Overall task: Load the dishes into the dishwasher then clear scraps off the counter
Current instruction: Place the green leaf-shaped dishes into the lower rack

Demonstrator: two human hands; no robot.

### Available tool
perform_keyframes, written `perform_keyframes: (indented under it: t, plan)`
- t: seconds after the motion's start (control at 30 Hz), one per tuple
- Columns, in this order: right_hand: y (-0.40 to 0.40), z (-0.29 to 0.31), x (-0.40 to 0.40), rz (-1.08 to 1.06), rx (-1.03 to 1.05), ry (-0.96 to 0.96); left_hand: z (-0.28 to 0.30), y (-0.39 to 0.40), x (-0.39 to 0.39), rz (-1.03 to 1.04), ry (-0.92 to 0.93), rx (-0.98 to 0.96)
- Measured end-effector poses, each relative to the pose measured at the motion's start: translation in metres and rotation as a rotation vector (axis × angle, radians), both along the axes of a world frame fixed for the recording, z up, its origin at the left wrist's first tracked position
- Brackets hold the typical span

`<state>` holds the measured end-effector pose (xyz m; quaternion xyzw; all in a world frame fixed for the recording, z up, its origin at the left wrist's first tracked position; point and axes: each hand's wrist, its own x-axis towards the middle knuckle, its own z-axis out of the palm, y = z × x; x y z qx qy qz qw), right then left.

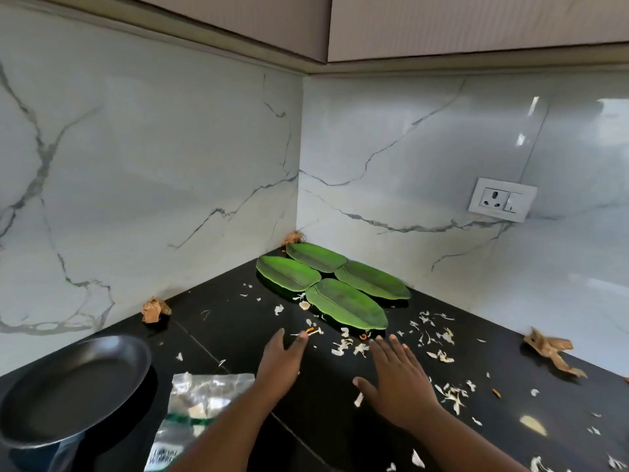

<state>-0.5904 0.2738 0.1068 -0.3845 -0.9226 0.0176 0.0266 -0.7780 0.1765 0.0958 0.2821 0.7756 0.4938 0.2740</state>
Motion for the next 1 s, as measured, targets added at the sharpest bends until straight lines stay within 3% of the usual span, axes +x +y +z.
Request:
perform_keyframes:
  t: [0.17, 0.23, 0.43, 0.5, 0.67, 0.87, 1.0]
  plan:
    - [0.027, -0.007, -0.025, -0.135, -0.101, 0.069, 0.002, 0.044, -0.057, 0.189, -0.530, 0.071]
    - [0.040, -0.008, -0.036, -0.242, -0.202, 0.158, -0.001, 0.061, -0.077, 0.253, -0.637, 0.099]
    - [0.106, -0.027, -0.079, -0.691, -0.921, 0.772, -0.006, 0.120, -0.120, 0.364, -0.704, 0.128]
    - [0.128, -0.035, -0.090, -0.842, -1.091, 0.885, -0.007, 0.143, -0.134, 0.380, -0.694, 0.125]
    - [0.169, -0.058, -0.102, -1.128, -1.210, 0.944, -0.018, 0.190, -0.167, 0.435, -0.722, 0.098]
    - [0.193, -0.069, -0.109, -1.126, -1.327, 1.016, -0.035, 0.232, -0.190, 0.400, -0.772, 0.089]
    - [0.189, -0.055, -0.104, -1.108, -1.405, 1.158, -0.040, 0.242, -0.191, 0.394, -0.707, 0.054]
